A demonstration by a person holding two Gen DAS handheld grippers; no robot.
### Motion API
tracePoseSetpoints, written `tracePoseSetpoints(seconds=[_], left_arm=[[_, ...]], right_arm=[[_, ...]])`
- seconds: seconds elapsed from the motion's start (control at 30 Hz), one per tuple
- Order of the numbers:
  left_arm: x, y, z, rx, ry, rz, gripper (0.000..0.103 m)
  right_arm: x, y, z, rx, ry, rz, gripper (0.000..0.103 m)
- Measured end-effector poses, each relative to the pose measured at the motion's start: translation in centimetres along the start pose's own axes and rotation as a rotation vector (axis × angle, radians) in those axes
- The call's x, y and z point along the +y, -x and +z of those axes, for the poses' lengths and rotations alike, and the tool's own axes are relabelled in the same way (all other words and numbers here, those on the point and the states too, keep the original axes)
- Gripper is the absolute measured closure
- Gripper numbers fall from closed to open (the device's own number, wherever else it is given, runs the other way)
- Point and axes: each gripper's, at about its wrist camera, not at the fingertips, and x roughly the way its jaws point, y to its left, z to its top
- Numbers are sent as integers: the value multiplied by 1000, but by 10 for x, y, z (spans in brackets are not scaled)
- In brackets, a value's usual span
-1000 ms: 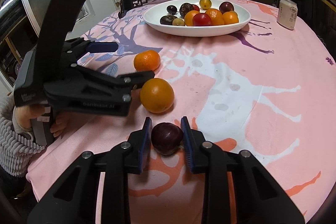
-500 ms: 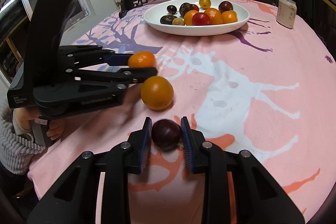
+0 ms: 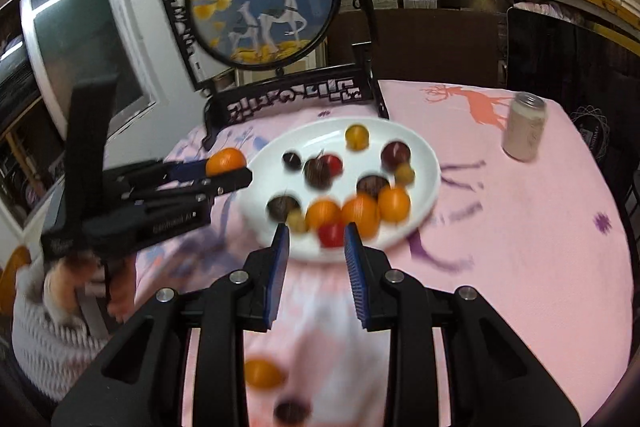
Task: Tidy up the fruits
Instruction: 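Carry the mandarin over the plate and open the left tool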
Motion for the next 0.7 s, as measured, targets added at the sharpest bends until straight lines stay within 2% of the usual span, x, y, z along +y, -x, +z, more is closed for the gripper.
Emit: tracePoseSetpoints(seconds=[0.2, 0.3, 0.37, 0.43, 0.53, 0.6, 0.7], left_arm=[[14, -46, 7, 49, 44, -7, 65], [15, -49, -3, 79, 40, -60, 65], [15, -45, -7, 75, 30, -60, 65], [13, -43, -6, 72, 28, -73, 65], [6, -42, -7, 68, 11, -69, 65], [2, -44, -9, 73, 3, -69, 65], [-4, -42, -12, 73, -11, -71, 65]], right_arm=[[-17, -79, 32, 78, -72, 35, 72], [-12, -73, 20, 96, -41, 72, 72], [-6, -51, 2, 105, 10, 92, 72], [7, -17, -35, 128, 96, 108, 73], [21, 8, -85, 183, 185, 83, 73], [18, 14, -115, 226, 164, 50, 73], [16, 19, -124, 208, 130, 79, 73]])
